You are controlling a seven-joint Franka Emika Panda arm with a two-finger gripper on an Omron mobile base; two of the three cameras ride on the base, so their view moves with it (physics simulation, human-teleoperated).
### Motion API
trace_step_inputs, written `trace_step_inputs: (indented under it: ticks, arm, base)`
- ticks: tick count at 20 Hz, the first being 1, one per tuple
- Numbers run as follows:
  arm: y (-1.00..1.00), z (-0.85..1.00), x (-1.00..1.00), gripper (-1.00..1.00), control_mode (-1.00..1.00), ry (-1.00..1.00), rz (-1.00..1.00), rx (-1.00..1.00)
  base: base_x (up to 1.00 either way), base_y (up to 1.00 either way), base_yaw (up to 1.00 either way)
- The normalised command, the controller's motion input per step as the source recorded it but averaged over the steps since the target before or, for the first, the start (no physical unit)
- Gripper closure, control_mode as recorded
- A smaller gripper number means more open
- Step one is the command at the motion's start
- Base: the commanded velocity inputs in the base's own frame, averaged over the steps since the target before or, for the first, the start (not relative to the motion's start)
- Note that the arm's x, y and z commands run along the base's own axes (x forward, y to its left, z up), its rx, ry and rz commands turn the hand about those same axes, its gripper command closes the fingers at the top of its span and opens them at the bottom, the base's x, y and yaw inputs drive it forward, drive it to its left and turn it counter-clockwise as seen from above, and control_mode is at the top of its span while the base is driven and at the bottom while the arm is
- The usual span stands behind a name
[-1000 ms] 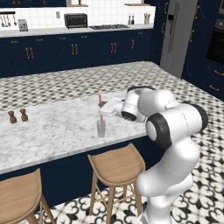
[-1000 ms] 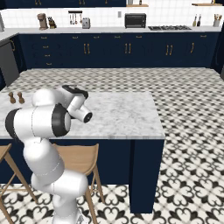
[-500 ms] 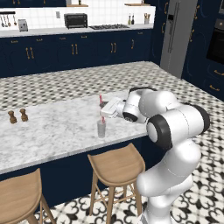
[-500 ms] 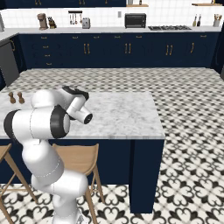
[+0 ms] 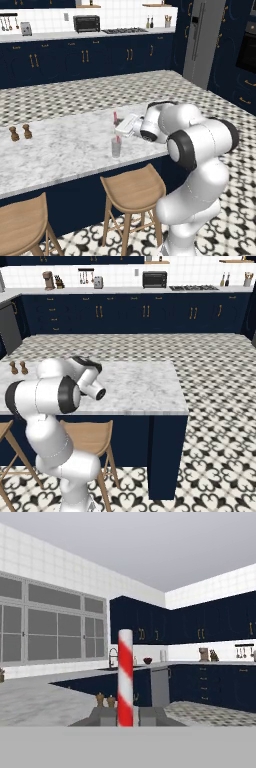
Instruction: Take a straw from the drawer in front and place it inside the glass cup on the dining counter.
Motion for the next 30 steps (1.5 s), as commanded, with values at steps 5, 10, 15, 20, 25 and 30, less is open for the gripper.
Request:
trace_step_inputs:
  ticks: [5, 10, 15, 20, 25, 30]
  arm:
    - [0.0, -0.25, 0.0, 1.0, -1.0, 0.0, 0.0, 0.0]
    - [0.0, -0.04, -0.03, -1.0, -1.0, 0.0, 0.0, 0.0]
    - [-0.02, 0.0, -0.24, -1.0, -1.0, 0.0, -0.01, 0.0]
    - [-0.06, 0.08, -0.36, -1.0, -1.0, 0.0, -0.02, -0.01]
    - [-0.25, 0.87, -0.74, -1.0, -1.0, -0.09, -0.01, 0.0]
    - [-0.28, 1.0, -0.68, -1.0, -1.0, -0.09, 0.0, 0.03]
  base:
    - [0.0, 0.0, 0.0]
    - [0.0, 0.0, 0.0]
    - [0.0, 0.0, 0.0]
    - [0.0, 0.0, 0.0]
    - [0.0, 0.0, 0.0]
    - [0.0, 0.0, 0.0]
